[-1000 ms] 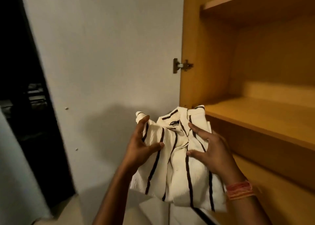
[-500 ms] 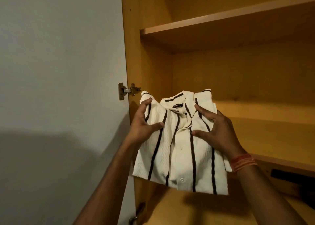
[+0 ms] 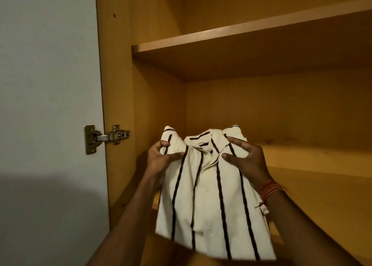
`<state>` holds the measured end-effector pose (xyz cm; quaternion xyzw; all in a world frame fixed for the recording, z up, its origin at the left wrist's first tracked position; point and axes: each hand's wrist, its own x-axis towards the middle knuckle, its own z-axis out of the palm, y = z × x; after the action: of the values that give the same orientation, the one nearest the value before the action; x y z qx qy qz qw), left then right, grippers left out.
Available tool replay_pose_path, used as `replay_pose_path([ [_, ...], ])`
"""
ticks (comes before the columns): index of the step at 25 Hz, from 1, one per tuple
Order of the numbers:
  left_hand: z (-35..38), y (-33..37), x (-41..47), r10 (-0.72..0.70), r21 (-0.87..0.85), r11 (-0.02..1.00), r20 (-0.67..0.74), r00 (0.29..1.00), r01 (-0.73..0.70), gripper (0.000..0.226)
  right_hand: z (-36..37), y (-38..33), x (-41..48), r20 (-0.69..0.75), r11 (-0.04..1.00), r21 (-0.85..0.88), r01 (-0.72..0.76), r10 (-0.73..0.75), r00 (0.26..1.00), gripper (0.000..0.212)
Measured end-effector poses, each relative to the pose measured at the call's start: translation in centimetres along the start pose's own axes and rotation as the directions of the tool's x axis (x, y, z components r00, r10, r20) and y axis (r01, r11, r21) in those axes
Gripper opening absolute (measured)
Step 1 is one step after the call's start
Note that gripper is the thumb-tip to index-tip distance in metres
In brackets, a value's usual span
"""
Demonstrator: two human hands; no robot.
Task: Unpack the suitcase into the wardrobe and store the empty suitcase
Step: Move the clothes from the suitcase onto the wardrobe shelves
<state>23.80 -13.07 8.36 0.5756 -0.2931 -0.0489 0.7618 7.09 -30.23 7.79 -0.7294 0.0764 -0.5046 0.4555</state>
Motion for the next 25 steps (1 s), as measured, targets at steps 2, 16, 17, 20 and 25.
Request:
replay_pose_path([
  [2,1.0,-1.6,2.5,-0.064,-0.040,0.997,-0.011,0.998,0.064,0.044,-0.1,2.7,2.7,0.024,0.983,0.155,-0.102,0.100,0.995,0.044],
  [16,4.0,-12.0,18.1,-0.351,0.320,0.903,0.159,0.923,0.288,0.075,0.8,17.1,11.5,0.176,0.754,0.303,-0.583,0.558,0.811,0.063],
  [17,4.4,-12.7,19.0,-0.311,0.384,0.892,0.135,0.941,0.239,0.073,1.2,18.1,12.0,0.131,0.776,0.263,-0.573,0.559,0.819,0.065],
  [20,5.7,-14.8,21.6,-0.088,0.446,0.894,0.112,0.990,0.029,0.059,1.6,20.2,13.8,-0.110,0.906,-0.057,-0.419,0.412,0.905,0.066],
  [25,7.7,-16.6,22.6,0.085,0.930,0.185,0.306,0.948,-0.317,0.040,2.6,22.9,14.6,-0.080,0.660,-0.714,-0.235,0.256,0.963,0.051],
])
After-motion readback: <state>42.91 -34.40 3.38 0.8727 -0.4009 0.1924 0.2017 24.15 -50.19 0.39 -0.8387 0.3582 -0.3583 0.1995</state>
